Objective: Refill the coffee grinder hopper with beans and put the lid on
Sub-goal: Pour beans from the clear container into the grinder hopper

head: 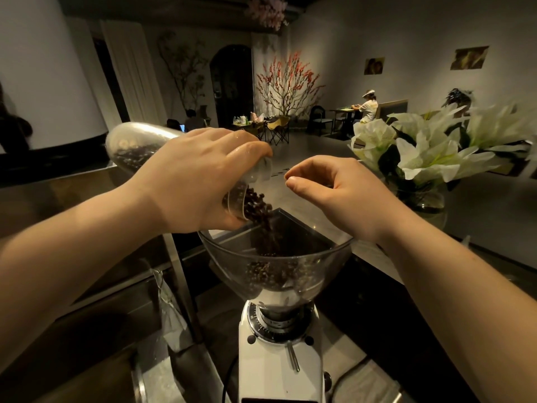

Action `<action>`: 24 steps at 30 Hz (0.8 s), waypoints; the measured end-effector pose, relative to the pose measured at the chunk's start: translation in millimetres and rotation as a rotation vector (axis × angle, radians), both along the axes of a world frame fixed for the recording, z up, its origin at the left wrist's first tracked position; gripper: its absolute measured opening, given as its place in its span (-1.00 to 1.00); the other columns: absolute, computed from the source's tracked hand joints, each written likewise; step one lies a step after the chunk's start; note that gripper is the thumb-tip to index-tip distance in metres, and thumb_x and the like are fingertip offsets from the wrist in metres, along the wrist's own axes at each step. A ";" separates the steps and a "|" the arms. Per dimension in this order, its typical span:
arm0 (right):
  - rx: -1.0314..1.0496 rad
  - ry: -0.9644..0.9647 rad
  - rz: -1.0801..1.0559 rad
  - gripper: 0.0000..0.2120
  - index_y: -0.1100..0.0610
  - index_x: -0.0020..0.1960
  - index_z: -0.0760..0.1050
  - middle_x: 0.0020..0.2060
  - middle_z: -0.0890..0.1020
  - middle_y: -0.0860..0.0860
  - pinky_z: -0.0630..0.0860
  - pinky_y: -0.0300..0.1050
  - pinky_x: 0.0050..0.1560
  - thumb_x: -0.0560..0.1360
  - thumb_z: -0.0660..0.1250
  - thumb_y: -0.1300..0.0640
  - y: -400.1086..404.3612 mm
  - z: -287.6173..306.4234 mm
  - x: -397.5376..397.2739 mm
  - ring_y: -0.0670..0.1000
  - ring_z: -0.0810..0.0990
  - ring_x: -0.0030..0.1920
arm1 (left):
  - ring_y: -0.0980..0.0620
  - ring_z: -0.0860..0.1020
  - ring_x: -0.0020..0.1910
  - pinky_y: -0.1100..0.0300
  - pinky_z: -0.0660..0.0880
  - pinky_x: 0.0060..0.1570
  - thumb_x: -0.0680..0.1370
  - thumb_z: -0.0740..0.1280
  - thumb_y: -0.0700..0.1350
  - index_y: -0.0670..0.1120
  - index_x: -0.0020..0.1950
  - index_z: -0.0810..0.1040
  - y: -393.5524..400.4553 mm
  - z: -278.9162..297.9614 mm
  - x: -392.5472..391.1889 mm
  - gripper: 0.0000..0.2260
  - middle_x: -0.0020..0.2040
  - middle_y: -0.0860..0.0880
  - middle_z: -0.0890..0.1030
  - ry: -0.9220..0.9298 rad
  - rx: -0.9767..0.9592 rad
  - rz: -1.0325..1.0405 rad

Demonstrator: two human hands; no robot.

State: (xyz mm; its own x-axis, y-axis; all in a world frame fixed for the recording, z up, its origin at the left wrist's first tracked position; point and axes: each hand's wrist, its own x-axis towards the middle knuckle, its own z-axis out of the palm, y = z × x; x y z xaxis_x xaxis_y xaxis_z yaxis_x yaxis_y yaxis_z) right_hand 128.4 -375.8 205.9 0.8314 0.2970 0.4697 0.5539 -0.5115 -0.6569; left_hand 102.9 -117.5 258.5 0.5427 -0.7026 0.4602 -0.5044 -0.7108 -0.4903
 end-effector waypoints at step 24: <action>-0.024 0.002 0.003 -0.77 -0.14 0.25 0.69 0.06 0.74 -0.28 0.57 -0.32 0.09 0.67 0.38 -0.17 -0.5 1.5 -1.0 -0.34 0.65 0.11 | -0.20 0.61 0.33 -0.09 0.55 0.30 0.45 0.25 0.38 -0.11 0.55 0.43 -2.1 -1.3 -2.6 -0.19 0.41 -0.12 0.60 -0.015 0.008 0.019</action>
State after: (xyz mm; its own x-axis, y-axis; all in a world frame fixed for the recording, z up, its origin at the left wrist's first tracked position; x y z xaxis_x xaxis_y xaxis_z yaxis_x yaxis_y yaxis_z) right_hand 127.4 -376.3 207.4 0.8313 0.3109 0.4607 0.5543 -0.5249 -0.6459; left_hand 100.4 -119.6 257.2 0.5496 -0.6959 0.4622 -0.4833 -0.7161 -0.5035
